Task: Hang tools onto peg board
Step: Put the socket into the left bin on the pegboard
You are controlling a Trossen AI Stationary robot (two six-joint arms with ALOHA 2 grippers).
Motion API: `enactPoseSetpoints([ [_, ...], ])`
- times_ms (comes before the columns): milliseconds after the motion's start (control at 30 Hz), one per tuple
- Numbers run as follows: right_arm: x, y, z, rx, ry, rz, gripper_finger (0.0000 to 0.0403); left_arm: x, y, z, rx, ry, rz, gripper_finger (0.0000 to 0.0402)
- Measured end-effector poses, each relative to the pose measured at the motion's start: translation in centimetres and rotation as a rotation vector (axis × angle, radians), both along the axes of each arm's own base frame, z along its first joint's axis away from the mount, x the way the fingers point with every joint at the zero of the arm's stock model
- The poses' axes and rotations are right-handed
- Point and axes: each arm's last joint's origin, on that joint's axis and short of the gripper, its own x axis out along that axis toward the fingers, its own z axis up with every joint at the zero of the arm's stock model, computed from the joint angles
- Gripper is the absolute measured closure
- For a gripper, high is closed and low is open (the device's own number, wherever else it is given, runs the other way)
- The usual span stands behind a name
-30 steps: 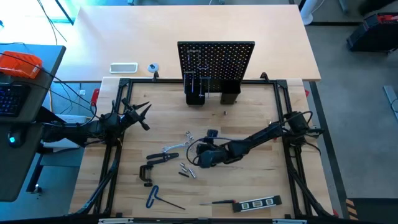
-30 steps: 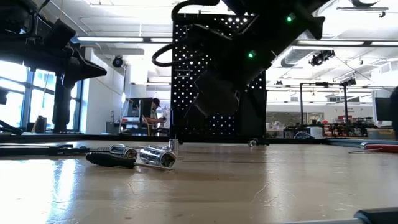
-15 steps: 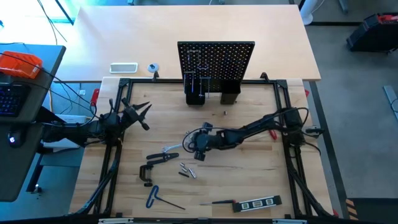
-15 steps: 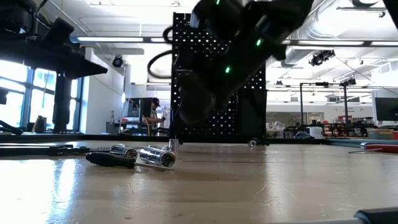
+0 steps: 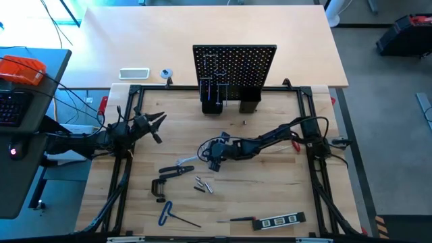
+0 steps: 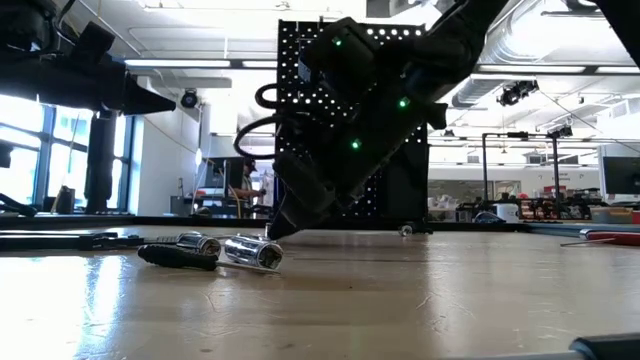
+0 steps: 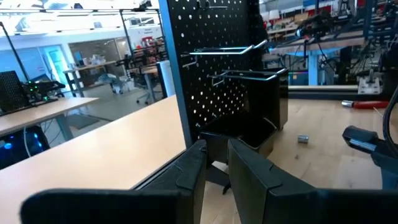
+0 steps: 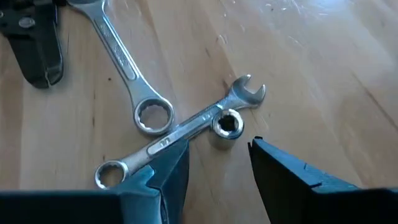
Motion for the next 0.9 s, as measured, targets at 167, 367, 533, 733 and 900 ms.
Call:
enactPoseSetpoints([
  [167,0.1,-0.3,0.1,-0.008,-0.017,-0.01,0.0236,0.0,0.0,0.0,-0.006,-0.005,-0.004,0.0342],
  [367,0.7,-1.8,0.3,0.003,-0.076,-0.009,0.0236,0.0,0.0,0.0,-0.049,-0.041,-0.006,0.0342],
  [533,1.0,-2.5,-1.0,0.068,-0.068,0.016,0.0249,0.0,0.0,0.0,-0.066,-0.055,-0.007,0.0342],
  [733,1.0,-2.1,-1.3,0.056,-0.06,0.024,0.0295,0.0,0.0,-0.1,-0.081,-0.057,-0.007,0.0342],
  [900,0.9,-2.0,-1.4,0.053,-0.041,0.034,0.0349,0.0,0.0,-0.1,-0.08,-0.057,-0.007,0.0342],
])
